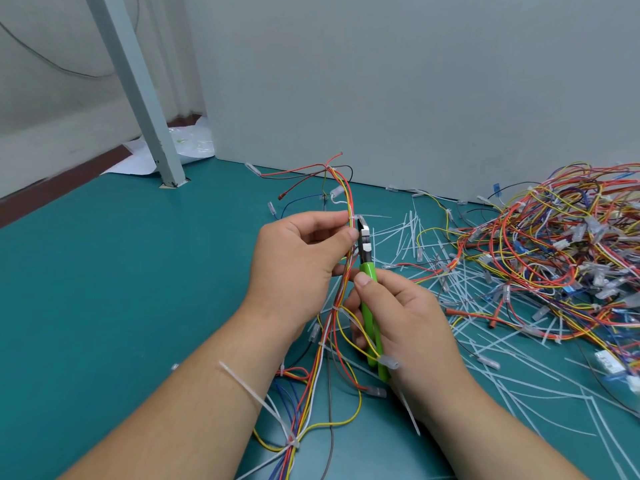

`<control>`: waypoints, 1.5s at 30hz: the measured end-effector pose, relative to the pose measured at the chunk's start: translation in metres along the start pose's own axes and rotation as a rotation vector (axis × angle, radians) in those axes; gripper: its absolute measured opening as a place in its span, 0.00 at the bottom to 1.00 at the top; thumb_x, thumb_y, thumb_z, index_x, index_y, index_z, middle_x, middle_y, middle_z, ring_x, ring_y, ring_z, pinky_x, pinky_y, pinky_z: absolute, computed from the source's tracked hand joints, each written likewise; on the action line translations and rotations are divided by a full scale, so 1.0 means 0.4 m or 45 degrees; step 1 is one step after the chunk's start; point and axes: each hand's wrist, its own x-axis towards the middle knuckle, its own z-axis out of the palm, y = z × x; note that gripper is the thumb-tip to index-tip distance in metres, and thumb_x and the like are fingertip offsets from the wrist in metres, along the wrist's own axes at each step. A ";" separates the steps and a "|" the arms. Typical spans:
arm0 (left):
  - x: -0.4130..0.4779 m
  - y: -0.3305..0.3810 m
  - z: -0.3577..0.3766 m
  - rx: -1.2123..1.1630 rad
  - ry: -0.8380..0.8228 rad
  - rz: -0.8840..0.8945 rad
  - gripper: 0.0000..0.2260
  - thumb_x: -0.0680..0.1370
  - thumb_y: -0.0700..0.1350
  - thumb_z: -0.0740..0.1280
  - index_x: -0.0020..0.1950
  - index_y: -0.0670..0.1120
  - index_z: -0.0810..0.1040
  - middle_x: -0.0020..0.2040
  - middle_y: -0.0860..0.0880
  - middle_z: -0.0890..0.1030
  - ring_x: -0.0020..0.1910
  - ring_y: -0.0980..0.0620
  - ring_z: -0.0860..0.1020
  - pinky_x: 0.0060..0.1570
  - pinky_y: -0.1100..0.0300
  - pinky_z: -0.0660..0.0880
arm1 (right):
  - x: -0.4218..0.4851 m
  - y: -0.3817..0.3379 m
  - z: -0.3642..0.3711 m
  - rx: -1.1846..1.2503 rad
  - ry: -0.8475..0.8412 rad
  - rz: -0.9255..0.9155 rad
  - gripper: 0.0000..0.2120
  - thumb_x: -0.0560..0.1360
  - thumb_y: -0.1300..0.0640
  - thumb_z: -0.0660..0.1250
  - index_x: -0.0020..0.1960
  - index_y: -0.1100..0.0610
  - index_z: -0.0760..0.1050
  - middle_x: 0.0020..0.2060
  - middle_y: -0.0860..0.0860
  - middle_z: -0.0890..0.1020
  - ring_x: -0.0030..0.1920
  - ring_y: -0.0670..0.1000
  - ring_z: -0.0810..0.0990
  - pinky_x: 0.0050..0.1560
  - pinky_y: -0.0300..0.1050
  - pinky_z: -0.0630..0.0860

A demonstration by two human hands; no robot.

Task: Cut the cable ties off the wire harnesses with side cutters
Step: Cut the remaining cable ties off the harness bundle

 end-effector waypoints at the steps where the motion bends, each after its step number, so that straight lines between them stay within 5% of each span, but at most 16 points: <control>1: 0.000 0.000 0.000 0.002 -0.003 0.003 0.08 0.75 0.37 0.75 0.47 0.50 0.86 0.43 0.46 0.87 0.39 0.55 0.83 0.33 0.65 0.77 | 0.001 0.000 0.000 -0.003 0.003 -0.005 0.18 0.69 0.38 0.69 0.48 0.51 0.84 0.33 0.54 0.75 0.30 0.54 0.70 0.30 0.49 0.67; 12: 0.000 0.003 -0.001 0.027 0.000 0.001 0.08 0.75 0.37 0.75 0.47 0.50 0.86 0.42 0.48 0.87 0.39 0.55 0.83 0.33 0.65 0.78 | 0.001 -0.003 0.001 -0.092 0.025 -0.038 0.14 0.73 0.40 0.67 0.40 0.50 0.82 0.31 0.51 0.74 0.30 0.53 0.70 0.30 0.49 0.69; 16: 0.000 0.006 0.000 0.016 0.018 -0.015 0.07 0.75 0.37 0.75 0.47 0.49 0.86 0.40 0.48 0.86 0.38 0.55 0.82 0.34 0.64 0.78 | 0.003 -0.004 -0.005 0.128 0.092 0.035 0.23 0.67 0.39 0.70 0.44 0.60 0.79 0.33 0.53 0.77 0.31 0.51 0.73 0.31 0.48 0.70; 22: 0.000 0.003 0.001 0.066 0.009 -0.041 0.08 0.76 0.36 0.74 0.47 0.50 0.85 0.37 0.52 0.85 0.37 0.58 0.82 0.35 0.61 0.80 | -0.003 -0.012 -0.010 0.224 -0.009 0.071 0.16 0.66 0.42 0.71 0.49 0.49 0.85 0.44 0.52 0.85 0.39 0.50 0.79 0.37 0.44 0.75; 28: 0.005 0.005 -0.010 0.169 0.052 -0.033 0.07 0.75 0.38 0.75 0.48 0.49 0.86 0.37 0.56 0.85 0.36 0.64 0.81 0.33 0.72 0.72 | -0.005 -0.012 -0.008 0.327 -0.046 0.058 0.16 0.67 0.43 0.71 0.50 0.50 0.84 0.49 0.55 0.86 0.40 0.51 0.81 0.37 0.42 0.75; 33: 0.003 0.018 -0.013 0.159 0.053 -0.070 0.06 0.75 0.36 0.75 0.48 0.47 0.84 0.41 0.49 0.86 0.35 0.60 0.81 0.29 0.68 0.73 | -0.005 -0.007 -0.008 0.294 -0.127 0.125 0.21 0.68 0.42 0.72 0.56 0.53 0.84 0.48 0.57 0.83 0.44 0.54 0.76 0.41 0.50 0.69; 38: 0.007 0.052 -0.049 0.438 -0.123 -0.177 0.03 0.78 0.46 0.72 0.50 0.50 0.83 0.44 0.52 0.87 0.42 0.54 0.86 0.34 0.64 0.76 | 0.000 -0.009 -0.014 0.469 -0.108 0.076 0.21 0.72 0.46 0.72 0.60 0.56 0.84 0.49 0.58 0.83 0.44 0.53 0.78 0.42 0.48 0.73; 41: 0.012 0.062 -0.078 0.692 -0.346 -0.265 0.11 0.78 0.56 0.70 0.45 0.49 0.85 0.42 0.55 0.87 0.41 0.55 0.85 0.36 0.59 0.75 | 0.006 -0.010 -0.020 0.607 -0.082 0.055 0.16 0.77 0.50 0.68 0.60 0.57 0.84 0.52 0.57 0.85 0.49 0.52 0.83 0.42 0.46 0.79; 45: 0.002 0.059 -0.081 0.859 -0.620 -0.316 0.15 0.75 0.61 0.72 0.41 0.51 0.86 0.36 0.53 0.86 0.33 0.60 0.81 0.30 0.68 0.71 | 0.011 -0.004 -0.023 0.696 -0.081 0.036 0.16 0.79 0.51 0.66 0.62 0.58 0.82 0.57 0.55 0.85 0.55 0.54 0.84 0.57 0.64 0.79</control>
